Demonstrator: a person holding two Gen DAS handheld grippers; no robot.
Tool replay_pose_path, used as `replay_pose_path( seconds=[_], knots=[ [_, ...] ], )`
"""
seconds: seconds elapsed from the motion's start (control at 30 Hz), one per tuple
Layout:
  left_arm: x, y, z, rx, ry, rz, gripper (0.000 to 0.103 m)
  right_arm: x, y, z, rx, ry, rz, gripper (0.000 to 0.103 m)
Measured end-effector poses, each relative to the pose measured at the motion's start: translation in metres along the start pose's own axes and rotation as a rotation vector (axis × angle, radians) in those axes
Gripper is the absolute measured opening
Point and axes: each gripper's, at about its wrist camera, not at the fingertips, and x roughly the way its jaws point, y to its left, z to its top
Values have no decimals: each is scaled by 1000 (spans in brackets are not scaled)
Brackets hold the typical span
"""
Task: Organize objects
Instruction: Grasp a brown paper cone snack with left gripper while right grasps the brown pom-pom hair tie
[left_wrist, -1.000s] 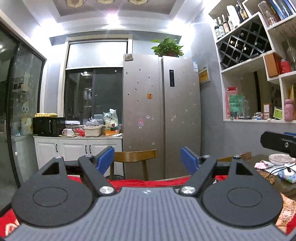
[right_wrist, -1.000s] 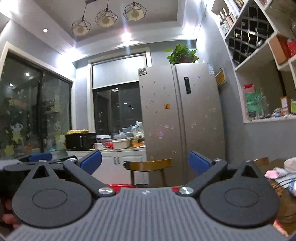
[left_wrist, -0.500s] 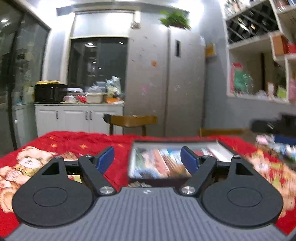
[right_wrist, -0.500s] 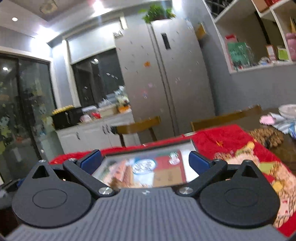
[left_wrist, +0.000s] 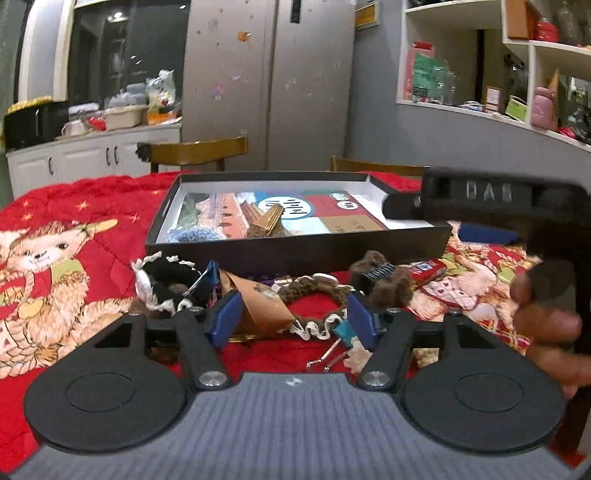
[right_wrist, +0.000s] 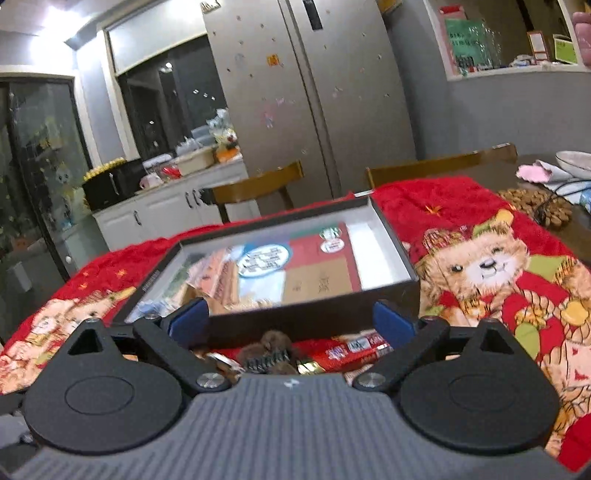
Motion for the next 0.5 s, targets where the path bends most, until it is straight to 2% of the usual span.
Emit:
replay_pose_path(
  seconds=[0.17, 0.23, 0.33, 0.43, 0.5],
  knots=[
    [26, 11, 10, -53, 75, 85, 69, 10, -1, -6, 0, 48, 7, 95],
    [33, 20, 12, -87, 92, 93, 68, 10, -2, -7, 2, 55, 17, 94],
    [38, 31, 15, -123, 110, 88, 54, 11, 0, -9, -4, 66, 35, 91],
    [35, 33, 14, -118, 97, 69, 47, 13, 2, -11, -14, 91, 62, 86],
    [32, 32, 14, -111, 91, 58, 45, 15, 5, -14, -28, 105, 69, 75]
  ],
)
